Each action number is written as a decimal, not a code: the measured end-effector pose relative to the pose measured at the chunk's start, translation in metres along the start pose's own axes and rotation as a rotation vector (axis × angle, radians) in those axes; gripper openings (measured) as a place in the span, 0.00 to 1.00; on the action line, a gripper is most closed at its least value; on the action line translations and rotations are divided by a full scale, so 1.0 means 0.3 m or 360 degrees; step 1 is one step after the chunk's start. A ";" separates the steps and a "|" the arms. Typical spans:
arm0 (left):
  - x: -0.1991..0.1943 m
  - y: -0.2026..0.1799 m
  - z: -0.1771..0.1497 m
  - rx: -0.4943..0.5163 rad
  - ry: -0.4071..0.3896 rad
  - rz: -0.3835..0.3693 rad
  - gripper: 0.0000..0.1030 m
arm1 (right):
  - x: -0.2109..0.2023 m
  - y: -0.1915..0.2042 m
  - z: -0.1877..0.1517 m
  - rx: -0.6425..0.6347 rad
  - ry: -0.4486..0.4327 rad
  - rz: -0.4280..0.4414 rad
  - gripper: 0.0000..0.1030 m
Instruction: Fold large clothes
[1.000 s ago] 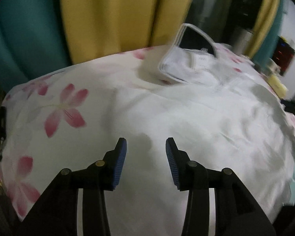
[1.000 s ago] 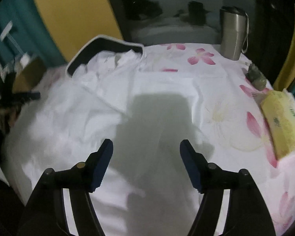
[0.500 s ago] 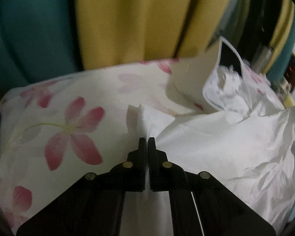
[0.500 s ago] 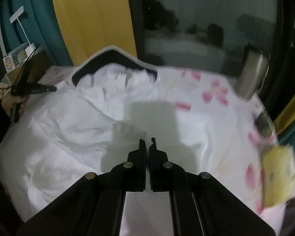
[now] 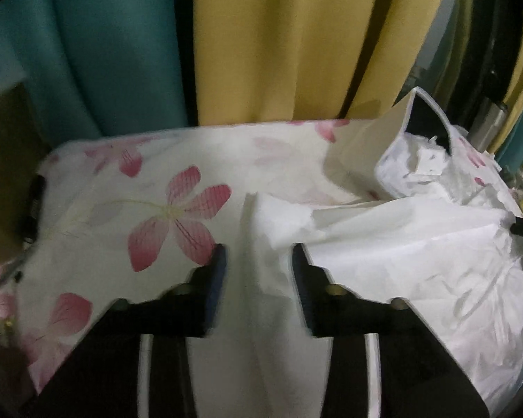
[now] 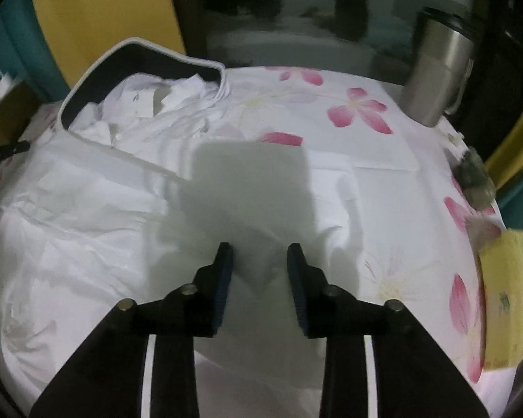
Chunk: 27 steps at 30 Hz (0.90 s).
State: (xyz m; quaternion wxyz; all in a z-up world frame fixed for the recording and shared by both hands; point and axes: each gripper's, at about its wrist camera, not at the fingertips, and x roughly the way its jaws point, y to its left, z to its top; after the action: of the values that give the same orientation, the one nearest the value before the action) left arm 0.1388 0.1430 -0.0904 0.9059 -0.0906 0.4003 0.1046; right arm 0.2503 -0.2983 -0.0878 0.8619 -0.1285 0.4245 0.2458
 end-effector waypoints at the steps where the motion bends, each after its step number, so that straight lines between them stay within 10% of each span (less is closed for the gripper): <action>1: -0.030 -0.014 -0.002 0.0005 -0.0023 -0.0023 0.42 | -0.020 -0.004 -0.004 0.0008 -0.0027 -0.0014 0.32; 7: -0.081 -0.173 -0.047 0.0153 0.0027 -0.0197 0.42 | -0.112 0.007 0.018 0.0013 -0.0256 0.0155 0.32; 15: 0.026 -0.313 -0.136 0.0326 0.0234 -0.0267 0.42 | -0.025 0.141 0.043 -0.0222 -0.0158 0.0267 0.31; 27: 0.055 -0.305 0.144 0.0337 0.0054 -0.0237 0.42 | 0.007 0.048 0.184 -0.0176 -0.0071 0.0194 0.34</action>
State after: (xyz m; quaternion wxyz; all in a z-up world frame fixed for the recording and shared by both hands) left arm 0.2043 0.0676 -0.0665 0.9087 -0.0256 0.4166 -0.0074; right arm 0.2807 -0.2616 -0.0561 0.8461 -0.1443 0.3981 0.3238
